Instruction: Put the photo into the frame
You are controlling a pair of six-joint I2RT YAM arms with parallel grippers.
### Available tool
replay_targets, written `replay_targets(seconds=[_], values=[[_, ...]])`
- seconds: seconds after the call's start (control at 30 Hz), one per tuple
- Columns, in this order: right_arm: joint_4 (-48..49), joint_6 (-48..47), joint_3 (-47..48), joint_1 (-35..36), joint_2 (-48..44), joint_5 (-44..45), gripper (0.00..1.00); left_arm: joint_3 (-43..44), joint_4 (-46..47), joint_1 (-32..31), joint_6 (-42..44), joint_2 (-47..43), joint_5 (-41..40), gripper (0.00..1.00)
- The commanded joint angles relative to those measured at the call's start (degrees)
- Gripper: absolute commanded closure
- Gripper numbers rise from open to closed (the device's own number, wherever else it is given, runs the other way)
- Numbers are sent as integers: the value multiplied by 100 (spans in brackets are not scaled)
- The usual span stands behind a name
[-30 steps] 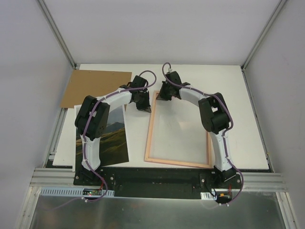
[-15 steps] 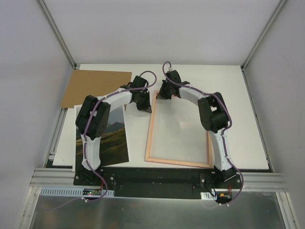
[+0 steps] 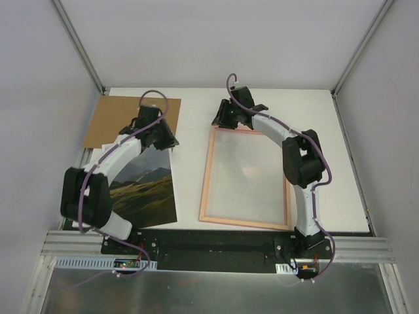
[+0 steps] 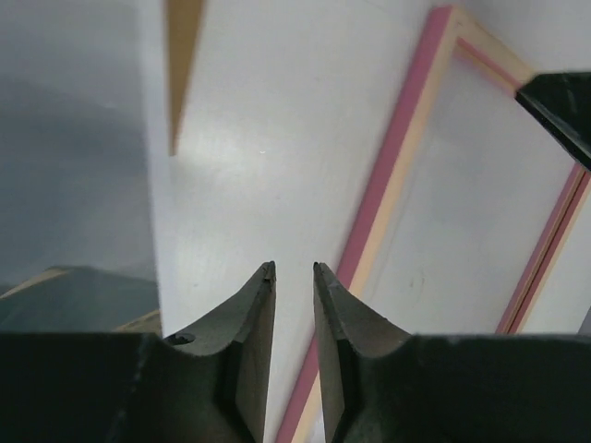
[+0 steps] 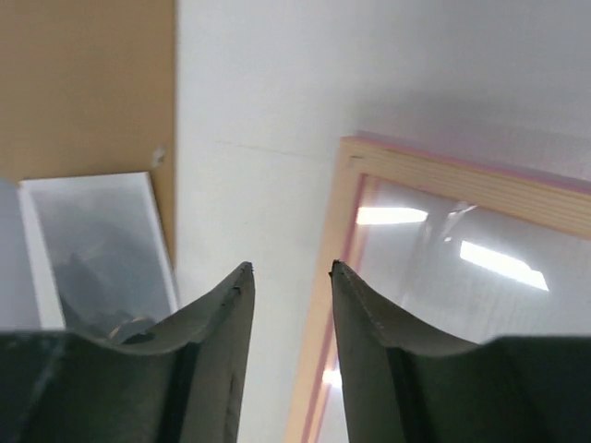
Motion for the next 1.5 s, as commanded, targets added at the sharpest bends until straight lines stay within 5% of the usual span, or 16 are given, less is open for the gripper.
replay_targets(seconds=[0.0, 0.17, 0.4, 0.97, 1.47], values=[[154, -247, 152, 305, -461, -805, 54, -1261, -283, 492, -905, -1174, -979, 74], [708, -63, -58, 894, -206, -1272, 46, -2334, -776, 1160, -1205, -2589, -1500, 66], [1657, 359, 169, 1588, 584, -1528, 35, -2959, -1347, 2118, -1073, -3391, -1403, 62], [2404, 535, -94, 1932, 1192, -315, 35, -3206, -1480, 2462, -1117, -2821, -1438, 60], [2395, 895, 381, 2125, 1614, -358, 35, -3302, -1234, 2462, -1082, -2153, -1342, 61]])
